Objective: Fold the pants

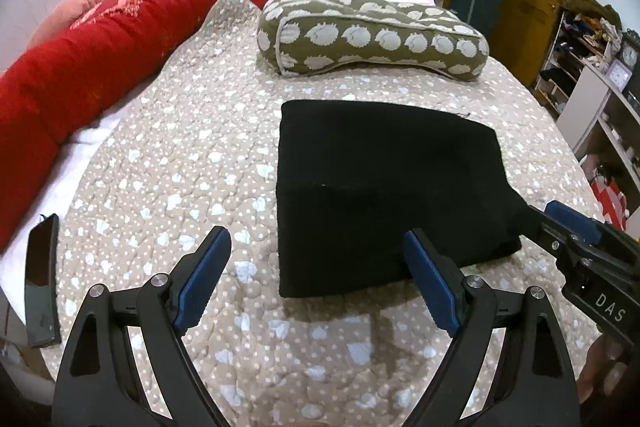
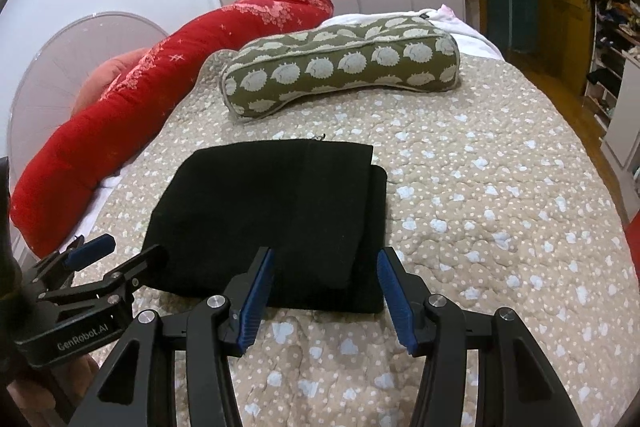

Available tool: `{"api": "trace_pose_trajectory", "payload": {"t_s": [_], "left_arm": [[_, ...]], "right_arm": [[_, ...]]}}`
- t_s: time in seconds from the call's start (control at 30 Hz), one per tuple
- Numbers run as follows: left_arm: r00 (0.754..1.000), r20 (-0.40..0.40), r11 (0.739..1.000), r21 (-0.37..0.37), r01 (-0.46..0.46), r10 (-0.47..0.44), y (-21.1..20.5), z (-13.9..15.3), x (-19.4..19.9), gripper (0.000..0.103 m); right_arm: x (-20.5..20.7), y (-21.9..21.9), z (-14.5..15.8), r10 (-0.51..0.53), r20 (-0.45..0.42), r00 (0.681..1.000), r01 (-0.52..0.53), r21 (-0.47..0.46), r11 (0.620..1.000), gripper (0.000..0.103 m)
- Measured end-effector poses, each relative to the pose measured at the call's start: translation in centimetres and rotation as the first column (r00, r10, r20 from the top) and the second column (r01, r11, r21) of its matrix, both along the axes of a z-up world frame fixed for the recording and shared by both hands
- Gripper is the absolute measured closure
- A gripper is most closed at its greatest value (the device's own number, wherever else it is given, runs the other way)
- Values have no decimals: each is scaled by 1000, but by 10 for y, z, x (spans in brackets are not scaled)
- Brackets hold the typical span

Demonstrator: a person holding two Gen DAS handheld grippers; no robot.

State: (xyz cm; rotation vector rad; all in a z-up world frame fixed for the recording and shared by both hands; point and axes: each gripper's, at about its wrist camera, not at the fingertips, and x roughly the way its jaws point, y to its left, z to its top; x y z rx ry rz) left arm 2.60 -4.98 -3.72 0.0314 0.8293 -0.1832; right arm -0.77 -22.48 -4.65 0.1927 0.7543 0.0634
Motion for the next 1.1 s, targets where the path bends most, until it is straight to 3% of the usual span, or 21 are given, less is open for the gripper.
{"api": "trace_pose_trajectory", "payload": {"t_s": [1.1], "left_arm": [[999, 34, 1000, 0, 2, -2, -4, 11, -26, 15]], "right_arm": [[-19, 2, 1, -2, -8, 1000, 2, -5, 1000, 50]]}}
